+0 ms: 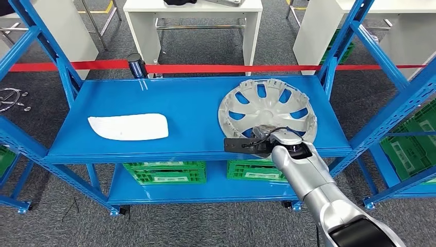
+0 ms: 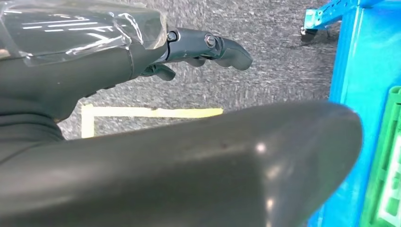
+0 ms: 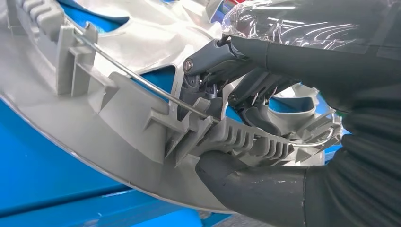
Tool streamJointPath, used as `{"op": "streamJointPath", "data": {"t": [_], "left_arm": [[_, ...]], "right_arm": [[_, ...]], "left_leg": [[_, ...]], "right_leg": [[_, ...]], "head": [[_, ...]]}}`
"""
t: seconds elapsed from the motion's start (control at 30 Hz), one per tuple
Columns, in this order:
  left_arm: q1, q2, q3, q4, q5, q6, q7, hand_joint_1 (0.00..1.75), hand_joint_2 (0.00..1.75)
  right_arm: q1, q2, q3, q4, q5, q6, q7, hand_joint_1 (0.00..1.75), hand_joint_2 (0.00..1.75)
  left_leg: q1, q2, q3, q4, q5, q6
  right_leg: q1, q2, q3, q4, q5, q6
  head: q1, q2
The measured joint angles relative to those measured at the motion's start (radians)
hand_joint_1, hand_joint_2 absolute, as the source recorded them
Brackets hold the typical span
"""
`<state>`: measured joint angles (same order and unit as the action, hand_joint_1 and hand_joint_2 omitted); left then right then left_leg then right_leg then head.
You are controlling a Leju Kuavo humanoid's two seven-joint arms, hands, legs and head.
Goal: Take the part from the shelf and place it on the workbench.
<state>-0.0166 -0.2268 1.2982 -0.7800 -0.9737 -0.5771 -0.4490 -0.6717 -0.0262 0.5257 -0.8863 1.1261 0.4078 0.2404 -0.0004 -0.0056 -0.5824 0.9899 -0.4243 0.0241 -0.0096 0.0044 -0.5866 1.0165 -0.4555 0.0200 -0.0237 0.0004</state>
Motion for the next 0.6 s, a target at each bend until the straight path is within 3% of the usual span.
{"op": "streamJointPath", "data": {"t": [0.1,0.17,0.2,0.27,0.33,0.37,0.4,0.47,0.53,0.6], "left_arm": [[0.007,-0.008,-0.003,-0.028,-0.01,-0.003,0.006,0.0,0.0],[0.014,-0.016,-0.002,-0.047,-0.01,-0.022,0.008,0.0,0.0],[0.017,-0.019,0.0,-0.058,-0.008,-0.039,0.01,0.0,0.0],[0.022,-0.027,0.01,-0.078,-0.003,-0.083,0.014,0.0,0.0],[0.025,-0.037,0.025,-0.096,0.003,-0.129,0.015,0.0,0.0],[0.027,-0.043,0.034,-0.106,0.005,-0.146,0.015,0.0,0.0],[0.027,-0.048,0.043,-0.117,0.008,-0.159,0.015,0.0,0.0],[0.027,-0.057,0.058,-0.138,0.009,-0.173,0.015,0.0,0.0],[0.027,-0.063,0.069,-0.154,0.009,-0.18,0.015,0.0,0.0],[0.027,-0.07,0.078,-0.167,0.009,-0.184,0.015,0.0,0.0]], "right_arm": [[0.007,0.007,-0.012,-0.02,-0.026,-0.021,-0.012,1.75,1.75],[0.021,0.012,-0.032,-0.053,-0.082,-0.057,-0.04,1.75,1.75],[0.032,0.016,-0.047,-0.08,-0.136,-0.082,-0.072,1.75,1.75],[0.066,0.025,-0.088,-0.151,-0.322,-0.128,-0.186,1.75,1.75],[0.109,0.034,-0.138,-0.242,-0.571,-0.147,-0.325,1.75,1.75],[0.126,0.038,-0.16,-0.289,-0.683,-0.146,-0.374,1.75,1.75],[0.139,0.04,-0.178,-0.333,-0.774,-0.141,-0.405,1.75,1.75],[0.149,0.043,-0.201,-0.407,-0.869,-0.133,-0.425,1.75,1.75],[0.157,0.045,-0.209,-0.456,-0.892,-0.132,-0.424,1.75,1.75],[0.173,0.045,-0.212,-0.483,-0.897,-0.134,-0.421,1.75,1.75]], "left_leg": [[-0.002,-0.001,-0.003,0.003,-0.001,-0.014],[0.002,0.0,-0.017,0.029,-0.021,-0.026],[0.005,0.001,-0.036,0.07,-0.046,-0.032],[0.01,0.002,-0.097,0.202,-0.112,-0.042],[0.013,0.003,-0.144,0.298,-0.139,-0.047],[0.014,0.003,-0.142,0.289,-0.123,-0.047],[0.014,0.003,-0.121,0.239,-0.09,-0.046],[0.012,0.003,-0.049,0.09,-0.025,-0.04],[0.008,0.002,-0.008,0.012,-0.006,-0.032],[0.004,0.0,-0.006,0.007,-0.008,-0.021]], "right_leg": [[0.002,0.0,0.011,-0.023,0.011,-0.019],[-0.003,0.001,0.012,-0.026,0.014,-0.029],[-0.006,0.001,0.013,-0.027,0.014,-0.032],[-0.006,0.002,0.013,-0.027,0.014,-0.036],[-0.005,0.002,0.013,-0.026,0.012,-0.037],[-0.005,0.002,0.014,-0.026,0.011,-0.037],[-0.005,0.002,0.016,-0.026,0.01,-0.037],[-0.003,0.003,0.019,-0.026,0.006,-0.033],[0.001,0.004,0.018,-0.026,0.004,-0.026],[0.002,0.002,0.016,-0.027,0.005,-0.017]], "head": [[0.0,0.0],[-0.002,0.0],[-0.004,0.0],[-0.006,0.0],[-0.006,0.0],[-0.006,0.0],[-0.007,0.0],[-0.006,0.0],[-0.006,0.0],[-0.006,0.0]]}}
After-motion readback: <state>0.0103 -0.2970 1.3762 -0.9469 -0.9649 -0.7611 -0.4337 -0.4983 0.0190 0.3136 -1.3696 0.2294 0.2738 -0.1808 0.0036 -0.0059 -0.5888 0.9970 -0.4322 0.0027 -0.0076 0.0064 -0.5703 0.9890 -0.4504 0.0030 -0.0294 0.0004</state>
